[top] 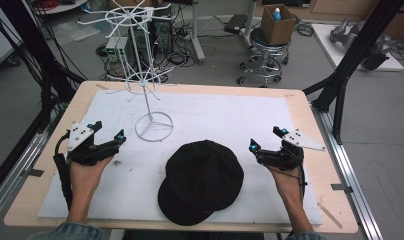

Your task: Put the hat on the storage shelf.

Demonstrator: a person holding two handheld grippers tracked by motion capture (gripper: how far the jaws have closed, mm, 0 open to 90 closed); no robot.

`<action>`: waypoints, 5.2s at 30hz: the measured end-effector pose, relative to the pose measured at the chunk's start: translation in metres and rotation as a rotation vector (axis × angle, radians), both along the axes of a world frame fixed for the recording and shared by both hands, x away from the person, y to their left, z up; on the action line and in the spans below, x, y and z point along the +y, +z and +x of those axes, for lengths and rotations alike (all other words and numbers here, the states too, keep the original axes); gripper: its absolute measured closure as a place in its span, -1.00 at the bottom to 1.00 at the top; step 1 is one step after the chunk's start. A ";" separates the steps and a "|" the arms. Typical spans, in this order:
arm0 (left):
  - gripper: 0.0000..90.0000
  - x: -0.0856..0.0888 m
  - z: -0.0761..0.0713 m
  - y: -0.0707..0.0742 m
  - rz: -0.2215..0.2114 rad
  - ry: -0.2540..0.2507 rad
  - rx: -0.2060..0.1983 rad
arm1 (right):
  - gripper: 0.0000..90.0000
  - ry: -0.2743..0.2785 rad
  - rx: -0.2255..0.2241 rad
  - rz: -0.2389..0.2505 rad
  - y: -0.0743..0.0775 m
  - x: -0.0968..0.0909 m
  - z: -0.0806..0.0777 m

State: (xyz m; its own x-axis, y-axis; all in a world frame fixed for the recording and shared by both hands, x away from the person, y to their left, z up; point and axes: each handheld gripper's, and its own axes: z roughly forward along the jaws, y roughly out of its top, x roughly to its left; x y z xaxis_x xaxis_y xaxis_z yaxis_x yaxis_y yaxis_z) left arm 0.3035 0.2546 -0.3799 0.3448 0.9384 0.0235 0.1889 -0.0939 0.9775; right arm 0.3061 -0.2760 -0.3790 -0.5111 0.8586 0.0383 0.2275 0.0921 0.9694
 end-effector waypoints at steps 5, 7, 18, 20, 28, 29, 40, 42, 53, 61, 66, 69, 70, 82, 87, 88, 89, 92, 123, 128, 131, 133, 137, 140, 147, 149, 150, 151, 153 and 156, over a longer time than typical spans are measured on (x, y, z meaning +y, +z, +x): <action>-0.56 0.002 -0.001 0.000 -0.002 0.002 0.001 | -0.90 0.007 -0.002 -0.002 0.000 0.002 0.001; -0.56 0.002 0.000 0.000 0.001 0.002 0.001 | -0.90 0.007 0.000 -0.001 0.000 0.002 0.001; -0.56 0.003 0.000 -0.001 -0.004 0.008 0.005 | -0.90 0.028 0.001 -0.001 0.000 0.009 0.000; -0.56 0.005 0.000 0.000 -0.006 0.013 0.005 | -0.90 0.043 -0.001 -0.005 -0.001 0.013 0.000; -0.56 0.005 0.000 0.000 -0.002 0.014 0.007 | -0.90 0.107 0.003 -0.018 -0.002 0.034 -0.003; -0.55 0.005 0.000 0.000 -0.002 0.014 0.007 | -0.90 0.107 0.003 -0.018 -0.002 0.034 -0.003; -0.55 0.007 0.000 -0.001 -0.004 0.020 0.007 | -0.90 0.217 0.015 -0.006 -0.007 0.063 -0.007; -0.56 0.007 0.000 -0.001 -0.004 0.020 0.007 | -0.90 0.235 0.014 -0.010 -0.008 0.068 -0.008; -0.55 0.006 0.000 -0.001 0.002 0.016 0.012 | -0.90 0.337 0.027 -0.013 -0.012 0.089 -0.010; -0.55 0.008 0.000 -0.002 -0.002 0.025 0.011 | -0.90 0.385 0.066 -0.011 -0.018 0.096 -0.008; -0.55 0.008 -0.001 -0.001 0.000 0.024 0.012 | -0.89 0.403 0.115 -0.016 -0.027 0.101 -0.006; -0.55 0.009 -0.001 -0.001 -0.001 0.027 0.011 | -0.86 0.409 0.126 -0.025 -0.029 0.102 -0.005; -0.55 0.009 -0.001 -0.001 -0.004 0.024 0.009 | -0.86 0.410 0.138 -0.033 -0.030 0.104 -0.004; -0.55 0.010 -0.002 0.000 -0.004 0.029 0.005 | -0.37 0.431 0.165 -0.071 -0.033 0.104 -0.004; -0.55 0.011 -0.002 0.000 -0.005 0.030 0.005 | -0.14 0.434 0.175 -0.073 -0.034 0.104 -0.003; -0.55 0.011 -0.002 0.000 -0.006 0.030 0.004 | -0.08 0.432 0.177 -0.074 -0.034 0.104 -0.004; -0.55 0.011 -0.002 0.000 -0.006 0.031 0.004 | 0.04 0.430 0.171 -0.086 -0.034 0.104 -0.004; -0.55 0.011 -0.002 0.000 -0.008 0.034 0.003 | 0.18 0.430 0.169 -0.080 -0.034 0.103 -0.005; -0.55 0.025 -0.007 0.006 -0.036 0.060 -0.016 | 0.59 0.396 -0.208 0.023 0.003 0.067 -0.022; -0.55 0.027 -0.007 0.006 -0.037 0.064 -0.017 | 0.59 0.387 -0.251 0.027 0.017 0.050 -0.015; -0.55 0.028 -0.007 0.007 -0.040 0.067 -0.019 | 0.59 0.397 -0.266 0.035 0.025 0.040 -0.008; -0.55 0.028 -0.007 0.007 -0.044 0.069 -0.022 | 0.59 0.399 -0.270 0.039 0.027 0.038 -0.007; -0.55 0.029 -0.007 0.007 -0.044 0.069 -0.022 | 0.59 0.405 -0.282 0.041 0.040 0.028 0.003; -0.55 0.028 -0.006 0.007 -0.043 0.068 -0.021 | 0.59 0.405 -0.296 0.026 0.048 0.026 0.007; -0.55 0.029 -0.006 0.007 -0.046 0.069 -0.022 | 0.58 0.416 -0.316 0.037 0.067 0.020 0.014; -0.55 0.030 -0.006 0.007 -0.045 0.070 -0.021 | 0.58 0.429 -0.344 0.033 0.081 0.017 0.018; -0.55 0.030 -0.006 0.007 -0.045 0.070 -0.021 | 0.58 0.432 -0.349 0.032 0.084 0.016 0.018; -0.55 0.030 -0.006 0.007 -0.045 0.070 -0.021 | 0.58 0.432 -0.349 0.032 0.084 0.016 0.018; -0.55 0.030 -0.006 0.008 -0.045 0.070 -0.021 | 0.58 0.445 -0.373 0.029 0.099 0.014 0.021; -0.55 0.030 -0.006 0.008 -0.046 0.070 -0.023 | 0.58 0.454 -0.390 0.034 0.111 0.013 0.025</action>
State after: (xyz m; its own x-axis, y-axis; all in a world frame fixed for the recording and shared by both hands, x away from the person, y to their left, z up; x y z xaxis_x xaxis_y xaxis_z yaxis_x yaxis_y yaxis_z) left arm 0.2972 0.2842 -0.3723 0.2778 0.9606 -0.0125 0.1709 -0.0366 0.9846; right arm 0.3313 -0.2632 -0.2676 -0.8083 0.5528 -0.2027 -0.2010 0.0645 0.9775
